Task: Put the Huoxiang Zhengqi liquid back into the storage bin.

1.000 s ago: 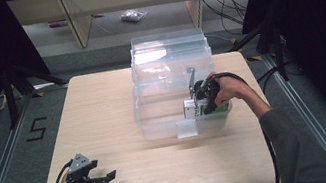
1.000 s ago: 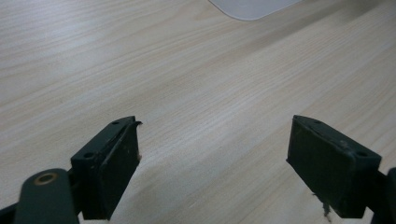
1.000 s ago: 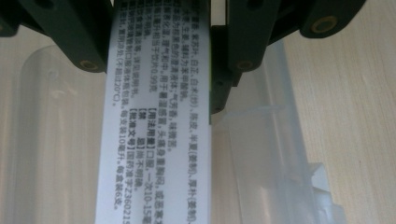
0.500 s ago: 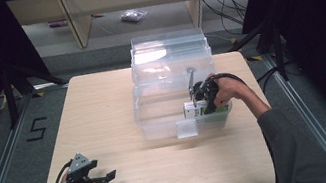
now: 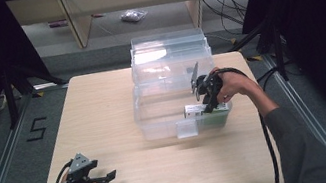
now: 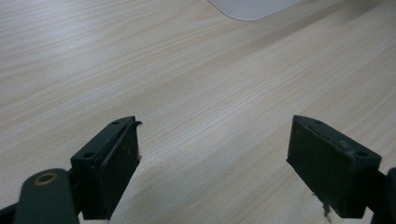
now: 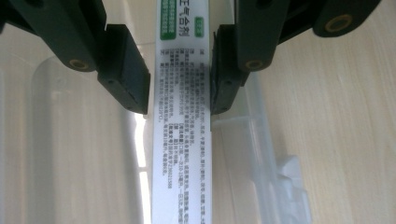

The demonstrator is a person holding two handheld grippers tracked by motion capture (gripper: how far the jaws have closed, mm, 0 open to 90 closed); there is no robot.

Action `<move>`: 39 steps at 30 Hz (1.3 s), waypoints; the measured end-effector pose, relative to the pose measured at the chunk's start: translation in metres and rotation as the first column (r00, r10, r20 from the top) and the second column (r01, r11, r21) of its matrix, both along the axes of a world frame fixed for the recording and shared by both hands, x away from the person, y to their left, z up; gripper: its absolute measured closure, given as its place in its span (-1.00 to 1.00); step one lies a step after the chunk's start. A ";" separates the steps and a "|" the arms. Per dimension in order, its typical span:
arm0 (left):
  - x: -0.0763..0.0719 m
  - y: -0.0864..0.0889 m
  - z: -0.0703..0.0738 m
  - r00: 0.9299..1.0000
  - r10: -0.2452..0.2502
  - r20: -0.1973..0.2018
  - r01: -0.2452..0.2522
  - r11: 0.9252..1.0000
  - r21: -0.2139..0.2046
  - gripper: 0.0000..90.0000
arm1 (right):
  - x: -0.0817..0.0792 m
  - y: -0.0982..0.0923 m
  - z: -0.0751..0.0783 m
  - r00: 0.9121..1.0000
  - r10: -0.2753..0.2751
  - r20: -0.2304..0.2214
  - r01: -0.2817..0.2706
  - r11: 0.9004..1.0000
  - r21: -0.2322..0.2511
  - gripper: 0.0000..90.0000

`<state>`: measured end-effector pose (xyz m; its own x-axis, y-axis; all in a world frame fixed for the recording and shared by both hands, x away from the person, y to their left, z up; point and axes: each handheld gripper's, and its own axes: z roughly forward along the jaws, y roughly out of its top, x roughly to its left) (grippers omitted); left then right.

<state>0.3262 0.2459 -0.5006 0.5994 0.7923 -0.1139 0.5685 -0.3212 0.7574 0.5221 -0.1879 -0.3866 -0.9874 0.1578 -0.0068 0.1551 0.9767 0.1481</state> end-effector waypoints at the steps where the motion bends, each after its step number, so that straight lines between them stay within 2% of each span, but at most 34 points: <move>1: 0.000 0.000 0.000 1.000 0.000 0.001 0.000 1.000 -0.001 -0.64 | 0.001 -0.001 0.003 1.000 0.011 0.008 -0.011 1.000 0.003 0.28; 2: 0.000 0.000 0.000 1.000 0.000 0.001 0.000 1.000 -0.001 -0.64 | 0.000 -0.001 0.006 1.000 -0.005 0.014 0.005 1.000 -0.005 0.26; 3: 0.000 0.000 0.000 1.000 -0.001 -0.001 0.001 1.000 0.001 -0.64 | 0.000 -0.002 0.007 1.000 0.014 0.016 -0.014 1.000 -0.005 0.25; 4: 0.000 0.000 0.000 1.000 -0.001 0.000 0.001 1.000 0.002 -0.64 | -0.002 -0.001 0.010 1.000 -0.014 0.017 0.014 1.000 -0.015 0.25; 5: 0.000 0.000 0.000 1.000 0.000 0.002 0.000 1.000 -0.001 -0.64 | -0.001 -0.001 0.011 0.999 0.028 0.028 -0.029 1.000 0.008 0.23; 7: 0.000 0.000 0.000 1.000 0.000 0.002 0.000 1.000 0.000 -0.64 | -0.004 -0.001 0.017 0.999 -0.021 0.033 0.021 1.000 0.010 0.21; 10: 0.000 0.000 0.000 1.000 -0.001 0.002 0.001 1.000 0.001 -0.64 | -0.005 -0.002 0.020 0.999 -0.023 0.028 0.022 0.999 0.023 0.18; 12: 0.000 0.000 0.000 1.000 0.000 0.002 0.000 1.000 -0.001 -0.64 | -0.006 -0.004 0.022 0.999 -0.026 0.044 0.024 0.999 0.028 0.12; 16: 0.000 0.000 0.000 1.000 0.000 0.002 0.000 1.000 0.000 -0.64 | -0.010 -0.008 0.027 0.997 -0.066 0.046 0.063 0.997 0.054 0.06; 17: 0.000 0.000 0.000 1.000 0.001 0.002 -0.001 1.000 -0.001 -0.64 | -0.009 -0.008 0.029 0.997 -0.040 0.059 0.037 0.997 0.061 0.03; 18: 0.000 0.000 0.000 1.000 0.001 0.002 -0.001 1.000 -0.001 -0.64 | -0.009 -0.008 0.029 0.997 -0.040 0.059 0.037 0.997 0.061 0.03; 21: 0.000 0.000 -0.001 1.000 -0.001 0.008 0.001 1.000 -0.005 -0.64 | -0.013 -0.010 0.034 0.994 -0.081 0.067 0.075 0.993 0.088 -0.03; 24: 0.000 0.000 0.000 1.000 0.002 0.001 -0.002 1.000 -0.001 -0.64 | -0.013 -0.012 0.036 0.994 -0.074 0.074 0.068 0.994 0.090 -0.05; 25: 0.000 0.000 0.000 1.000 -0.001 -0.001 0.001 1.000 0.003 -0.64 | -0.016 -0.011 0.036 0.992 -0.109 0.059 0.102 0.988 0.118 -0.07; 30: 0.000 0.000 0.000 1.000 -0.002 -0.001 0.002 1.000 0.003 -0.64 | -0.019 -0.011 0.039 0.988 -0.138 0.066 0.129 0.984 0.120 -0.11; 34: 0.000 0.000 0.000 1.000 -0.001 -0.001 0.001 1.000 0.002 -0.64 | -0.019 -0.010 0.040 0.989 -0.131 0.067 0.122 0.985 0.126 -0.13; 36: 0.000 0.000 0.000 1.000 -0.001 0.000 0.001 1.000 0.001 -0.64 | -0.021 -0.009 0.041 0.986 -0.151 0.070 0.141 0.982 0.123 -0.15; 37: 0.000 0.000 0.000 1.000 0.005 0.002 -0.005 1.000 -0.005 -0.64 | -0.023 -0.009 0.042 0.982 -0.178 0.066 0.169 0.979 0.118 -0.16; 38: 0.000 0.000 0.000 1.000 0.003 0.001 -0.003 1.000 -0.003 -0.64 | -0.022 -0.009 0.042 0.984 -0.162 0.070 0.153 0.981 0.122 -0.17; 39: 0.000 0.000 0.000 1.000 0.004 0.001 -0.004 1.000 -0.004 -0.64 | -0.023 -0.009 0.043 0.983 -0.170 0.074 0.160 0.979 0.127 -0.18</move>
<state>0.3265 0.2460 -0.5007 0.5966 0.7941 -0.1161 0.5686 -0.3162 0.7594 0.4990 -0.1969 -0.3441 -0.9445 0.3231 -0.0595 0.2946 0.9131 0.2817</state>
